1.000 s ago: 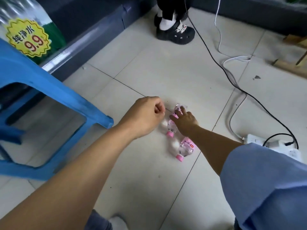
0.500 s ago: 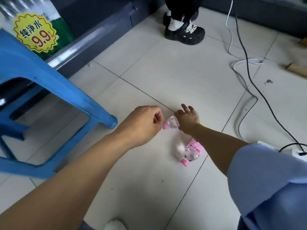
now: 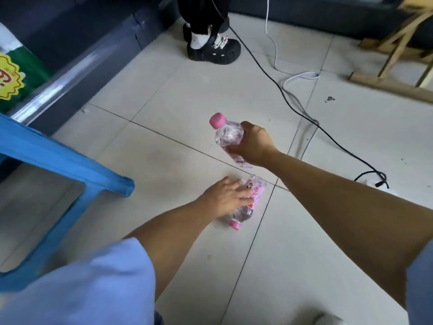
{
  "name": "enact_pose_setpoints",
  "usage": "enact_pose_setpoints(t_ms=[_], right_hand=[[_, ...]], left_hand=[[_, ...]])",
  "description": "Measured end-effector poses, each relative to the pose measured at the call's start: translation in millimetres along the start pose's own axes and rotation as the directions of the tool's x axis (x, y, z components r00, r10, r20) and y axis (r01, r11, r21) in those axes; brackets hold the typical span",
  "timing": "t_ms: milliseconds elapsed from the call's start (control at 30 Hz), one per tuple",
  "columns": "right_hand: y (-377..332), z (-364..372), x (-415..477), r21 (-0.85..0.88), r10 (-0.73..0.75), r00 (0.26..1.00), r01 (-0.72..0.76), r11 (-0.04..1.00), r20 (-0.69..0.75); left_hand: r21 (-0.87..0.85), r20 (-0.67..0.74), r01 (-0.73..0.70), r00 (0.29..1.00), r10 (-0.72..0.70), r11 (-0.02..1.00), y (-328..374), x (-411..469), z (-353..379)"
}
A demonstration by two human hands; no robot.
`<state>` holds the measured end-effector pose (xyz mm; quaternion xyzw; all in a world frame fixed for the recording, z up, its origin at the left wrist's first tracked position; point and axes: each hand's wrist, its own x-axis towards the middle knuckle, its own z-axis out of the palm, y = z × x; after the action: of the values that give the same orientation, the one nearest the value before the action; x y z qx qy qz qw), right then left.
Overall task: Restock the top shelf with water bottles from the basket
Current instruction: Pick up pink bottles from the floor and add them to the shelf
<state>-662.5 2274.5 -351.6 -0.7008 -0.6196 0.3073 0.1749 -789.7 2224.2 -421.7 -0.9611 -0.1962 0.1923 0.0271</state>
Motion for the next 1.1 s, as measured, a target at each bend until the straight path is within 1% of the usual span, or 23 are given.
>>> enact_pose_setpoints(t_ms=[67, 100, 133, 200, 300, 367, 400, 433, 467, 500, 533, 567, 600, 667, 700, 833, 900, 1000, 1033, 1100], right_hand=[[7, -10, -7, 0.043, 0.022, 0.999, -0.02, 0.999, -0.024], [9, -13, -11, 0.066, 0.032, 0.999, -0.029, 0.997, -0.037], [13, -17, -14, 0.086, 0.045, 0.998, -0.041, 0.995, -0.046], [19, -21, -18, 0.119, 0.067, 0.997, -0.061, 0.991, -0.046], [26, -23, -20, 0.124, 0.074, 0.997, -0.07, 0.99, -0.024], [30, -22, -18, 0.132, 0.083, 0.996, -0.081, 0.988, -0.013], [32, -21, -17, 0.137, 0.089, 0.996, -0.087, 0.987, -0.009], [32, -21, -16, 0.142, 0.093, 0.996, -0.091, 0.986, -0.01], [32, -21, -15, 0.143, 0.093, 0.996, -0.09, 0.986, -0.013], [32, -21, -14, 0.144, 0.089, 0.996, -0.085, 0.986, -0.017], [30, -20, -13, 0.15, 0.085, 0.996, -0.081, 0.985, -0.02], [27, -20, -12, 0.167, 0.082, 0.996, -0.077, 0.983, -0.023], [25, -21, -10, 0.191, 0.082, 0.996, -0.075, 0.979, -0.029], [16, -22, -6, 0.226, 0.07, 0.996, -0.057, 0.972, -0.051], [9, -24, -5, 0.243, 0.058, 0.996, -0.041, 0.969, -0.062], [-18, -41, 1, 0.346, 0.041, 0.996, -0.013, 0.938, -0.075], [-37, -58, 3, 0.402, 0.046, 0.998, -0.023, 0.915, -0.048], [-75, -94, 4, 0.483, 0.051, 0.999, -0.043, 0.874, -0.003], [-94, -111, 3, 0.498, 0.04, 0.999, -0.037, 0.866, 0.004], [-132, -144, -2, 0.525, 0.013, 1.0, -0.014, 0.851, 0.006]], left_hand=[[0.062, 0.118, -0.083, 0.99, 0.075, 0.995, 10, 17, 23], [0.085, 0.19, -0.095, 0.979, 0.077, 0.992, 13, 23, 31], [0.14, 0.225, -0.112, 0.971, 0.079, 0.984, 17, 31, 35], [0.242, 0.196, -0.123, 0.978, 0.075, 0.963, 21, 41, 35], [0.315, 0.113, -0.133, 0.988, 0.101, 0.94, 20, 48, 34], [0.335, 0.075, -0.115, 0.993, 0.095, 0.935, 18, 52, 31], [0.32, 0.041, -0.095, 0.995, 0.086, 0.943, 17, 53, 32], [0.246, 0.041, -0.053, 0.998, 0.044, 0.968, 18, 52, 32], [0.128, 0.07, 0.014, 0.997, -0.023, 0.992, 17, 51, 30], [-0.012, 0.109, 0.118, 0.987, -0.116, 0.993, 17, 46, 25], [-0.139, 0.117, 0.238, 0.968, -0.222, 0.961, 15, 41, 21], [-0.255, 0.123, 0.341, 0.939, -0.32, 0.905, 12, 35, 17], [-0.369, 0.139, 0.424, 0.905, -0.402, 0.827, 8, 29, 12], [-0.556, 0.207, 0.533, 0.832, -0.515, 0.638, -5, 14, -2], [-0.606, 0.25, 0.564, 0.805, -0.539, 0.561, -13, 6, -11], [-0.714, 0.372, 0.606, 0.753, -0.542, 0.352, -46, -28, -57], [-0.761, 0.379, 0.594, 0.733, -0.564, 0.261, -61, -50, -85], [-0.838, 0.388, 0.54, 0.687, -0.614, 0.075, -82, -87, -136], [-0.854, 0.39, 0.519, 0.674, -0.628, 0.027, -90, -101, -158], [-0.875, 0.381, 0.485, 0.665, -0.642, -0.018, -101, -128, -201]])
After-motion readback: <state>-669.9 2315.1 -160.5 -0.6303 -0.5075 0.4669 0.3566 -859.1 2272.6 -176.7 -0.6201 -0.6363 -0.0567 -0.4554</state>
